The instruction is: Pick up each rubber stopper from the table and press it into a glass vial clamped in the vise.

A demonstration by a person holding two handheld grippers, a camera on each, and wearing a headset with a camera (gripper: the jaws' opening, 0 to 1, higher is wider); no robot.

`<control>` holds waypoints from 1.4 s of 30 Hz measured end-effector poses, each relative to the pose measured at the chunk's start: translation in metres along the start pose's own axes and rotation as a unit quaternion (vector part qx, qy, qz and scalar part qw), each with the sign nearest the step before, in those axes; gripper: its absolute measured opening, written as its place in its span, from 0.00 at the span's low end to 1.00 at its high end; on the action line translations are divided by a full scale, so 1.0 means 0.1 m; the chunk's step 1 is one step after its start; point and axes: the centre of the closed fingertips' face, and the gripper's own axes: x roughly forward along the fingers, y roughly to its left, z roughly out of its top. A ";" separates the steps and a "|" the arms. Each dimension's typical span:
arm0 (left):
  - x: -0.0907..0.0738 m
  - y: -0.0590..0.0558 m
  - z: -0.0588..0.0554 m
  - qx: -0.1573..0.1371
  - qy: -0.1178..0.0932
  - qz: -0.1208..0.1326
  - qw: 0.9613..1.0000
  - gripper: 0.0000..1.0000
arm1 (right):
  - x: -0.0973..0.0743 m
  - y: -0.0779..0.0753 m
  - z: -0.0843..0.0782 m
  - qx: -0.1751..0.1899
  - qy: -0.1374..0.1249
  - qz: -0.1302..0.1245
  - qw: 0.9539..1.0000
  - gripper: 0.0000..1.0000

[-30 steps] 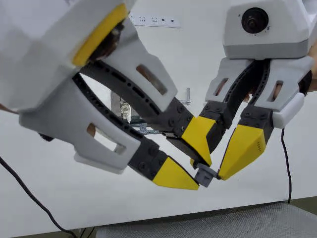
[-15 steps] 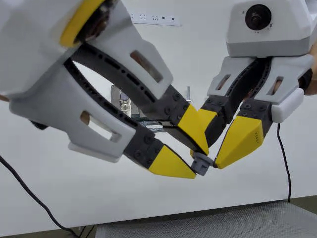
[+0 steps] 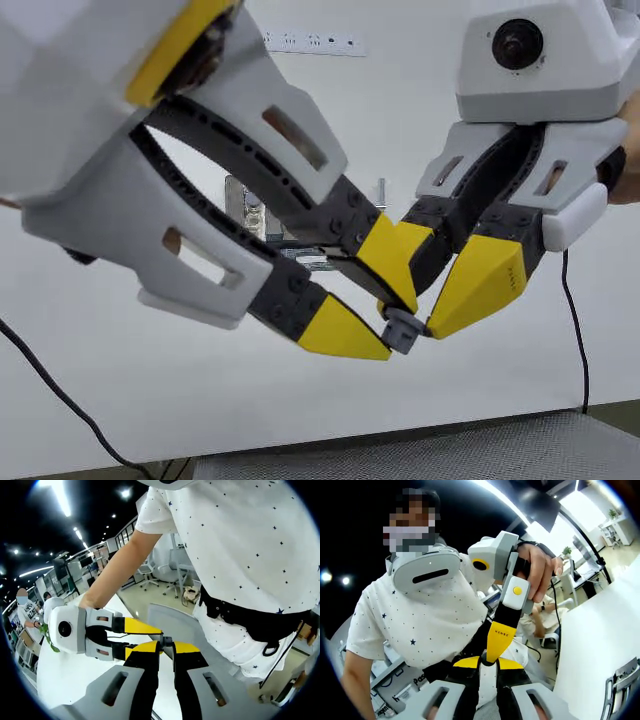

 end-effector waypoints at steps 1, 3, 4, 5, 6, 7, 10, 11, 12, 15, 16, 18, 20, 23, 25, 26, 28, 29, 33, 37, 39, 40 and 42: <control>0.00 0.00 -0.01 -0.001 0.000 0.000 1.000 0.06 | 0.00 0.00 0.00 0.000 -0.001 -0.001 1.000 0.07; -0.01 0.00 -0.01 -0.004 -0.001 0.000 1.000 0.06 | 0.00 0.00 0.00 0.005 -0.006 0.001 1.000 0.06; -0.01 0.00 -0.01 -0.003 -0.001 0.001 1.000 0.07 | 0.00 0.00 0.00 0.004 -0.007 0.000 1.000 0.06; -0.01 0.01 -0.01 -0.003 -0.001 0.001 1.000 0.07 | 0.00 0.00 0.00 0.003 -0.007 0.000 1.000 0.06; -0.01 0.01 -0.01 -0.004 -0.002 0.002 1.000 0.07 | 0.00 0.00 0.01 0.004 -0.009 0.000 1.000 0.06; -0.01 0.01 -0.01 -0.004 -0.002 0.002 1.000 0.07 | 0.00 0.00 0.01 0.003 -0.010 -0.001 1.000 0.06; -0.01 0.01 -0.01 -0.004 -0.003 0.003 1.000 0.07 | -0.01 -0.01 0.01 0.004 -0.014 -0.001 1.000 0.06; -0.01 0.01 -0.01 -0.004 -0.004 0.003 1.000 0.07 | -0.01 -0.01 0.01 0.004 -0.013 -0.001 1.000 0.06; 0.00 0.01 -0.01 -0.005 -0.004 0.002 1.000 0.07 | -0.02 -0.02 0.00 0.005 -0.012 -0.001 1.000 0.06; 0.01 0.00 -0.02 -0.007 -0.004 0.002 1.000 0.07 | -0.01 -0.02 -0.01 0.005 -0.011 -0.002 1.000 0.06; 0.01 0.00 -0.02 -0.007 -0.004 0.003 1.000 0.07 | -0.01 -0.02 -0.01 0.006 -0.011 -0.002 1.000 0.06; 0.01 0.01 -0.03 -0.010 -0.005 0.005 1.000 0.08 | -0.01 -0.03 -0.01 0.006 -0.012 -0.004 1.000 0.06; 0.00 0.01 -0.02 -0.010 -0.008 0.008 1.000 0.08 | -0.02 -0.03 -0.01 0.007 -0.013 -0.004 1.000 0.06; 0.00 0.01 -0.02 -0.013 -0.012 0.010 1.000 0.09 | -0.01 -0.04 -0.01 0.006 -0.011 -0.004 1.000 0.06; -0.01 0.02 -0.02 -0.016 -0.011 0.014 1.000 0.10 | -0.03 -0.05 -0.02 0.005 -0.011 -0.005 1.000 0.06; -0.01 0.03 -0.03 -0.017 -0.011 0.017 1.000 0.12 | -0.02 -0.05 -0.02 0.005 -0.010 -0.006 1.000 0.06; -0.04 0.06 -0.03 -0.020 -0.012 0.030 0.999 0.15 | -0.02 -0.06 -0.04 0.001 -0.008 -0.008 1.000 0.06; -0.07 0.09 -0.03 -0.024 -0.016 0.039 0.999 0.16 | -0.02 -0.07 -0.05 0.001 -0.008 -0.011 1.000 0.06; -0.15 0.14 -0.07 -0.034 -0.020 0.063 0.997 0.17 | -0.05 -0.14 -0.06 0.000 -0.007 -0.030 1.000 0.06; -0.25 0.19 -0.20 -0.055 -0.018 0.097 0.994 0.20 | -0.12 -0.29 -0.06 0.002 -0.002 -0.075 0.997 0.06; -0.30 0.20 -0.28 -0.071 -0.014 0.115 0.991 0.22 | -0.19 -0.41 -0.07 0.003 0.007 -0.111 0.994 0.06; -0.32 0.21 -0.32 -0.075 -0.012 0.123 0.989 0.24 | -0.21 -0.45 -0.06 -0.006 0.011 -0.123 0.992 0.06; -0.38 0.24 -0.44 -0.094 -0.005 0.151 0.984 0.26 | -0.25 -0.50 -0.04 0.001 0.008 -0.140 0.990 0.06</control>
